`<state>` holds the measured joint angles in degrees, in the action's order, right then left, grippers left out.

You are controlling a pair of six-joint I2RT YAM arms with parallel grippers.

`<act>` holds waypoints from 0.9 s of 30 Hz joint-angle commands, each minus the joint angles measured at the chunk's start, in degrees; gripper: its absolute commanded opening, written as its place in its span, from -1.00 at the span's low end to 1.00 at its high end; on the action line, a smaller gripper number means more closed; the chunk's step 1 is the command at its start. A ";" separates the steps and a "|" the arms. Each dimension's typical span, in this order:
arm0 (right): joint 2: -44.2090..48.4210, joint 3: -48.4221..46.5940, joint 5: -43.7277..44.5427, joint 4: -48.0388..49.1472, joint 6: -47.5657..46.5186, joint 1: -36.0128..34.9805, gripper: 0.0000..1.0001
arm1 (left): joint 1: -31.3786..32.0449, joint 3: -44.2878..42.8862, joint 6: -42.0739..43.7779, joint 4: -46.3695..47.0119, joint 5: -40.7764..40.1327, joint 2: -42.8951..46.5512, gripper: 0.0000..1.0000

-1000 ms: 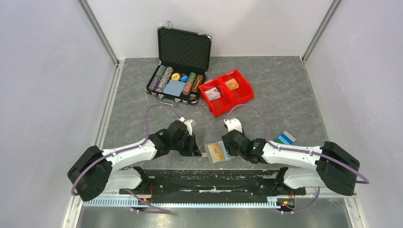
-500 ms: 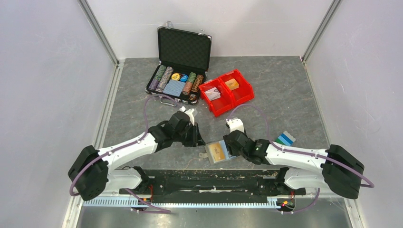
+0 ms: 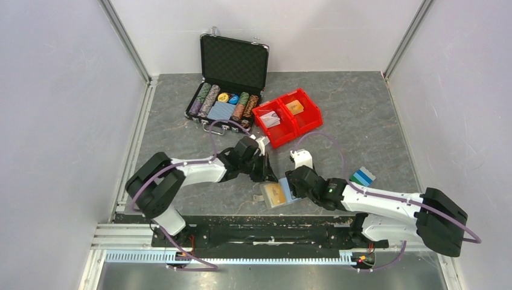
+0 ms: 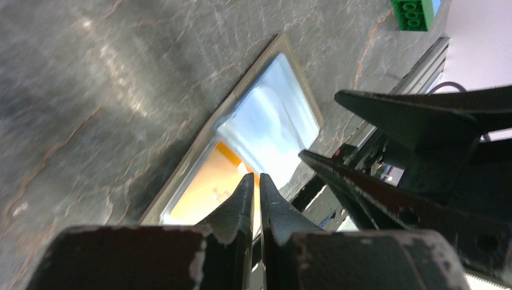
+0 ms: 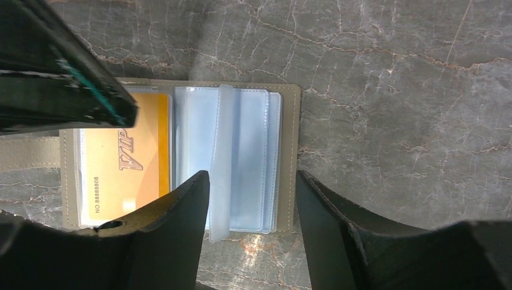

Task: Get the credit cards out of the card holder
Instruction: Remove the credit card from the card holder.

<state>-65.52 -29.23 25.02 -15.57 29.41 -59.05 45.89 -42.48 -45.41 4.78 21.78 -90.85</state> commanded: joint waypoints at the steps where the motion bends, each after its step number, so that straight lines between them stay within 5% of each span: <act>1: 1.85 -0.21 2.32 -0.31 1.23 -0.12 0.14 | 0.34 -4.37 -3.33 9.52 6.19 -4.72 -0.76; 10: 5.93 -2.05 0.44 -1.63 0.97 -0.20 0.10 | 1.01 -8.71 -5.98 15.42 11.44 -14.42 -0.78; 16: 11.22 0.55 -8.90 7.73 -0.58 -0.11 -0.21 | 1.09 -9.47 -5.85 15.57 11.10 -16.04 -0.79; 27: 7.82 4.75 -17.78 18.38 -1.85 1.98 -0.31 | 0.52 -7.62 -0.56 -1.34 -1.06 -2.09 -0.79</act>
<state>-57.21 -26.13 11.42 -3.66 28.99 -58.72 46.68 -50.17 -49.17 10.41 27.20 -100.95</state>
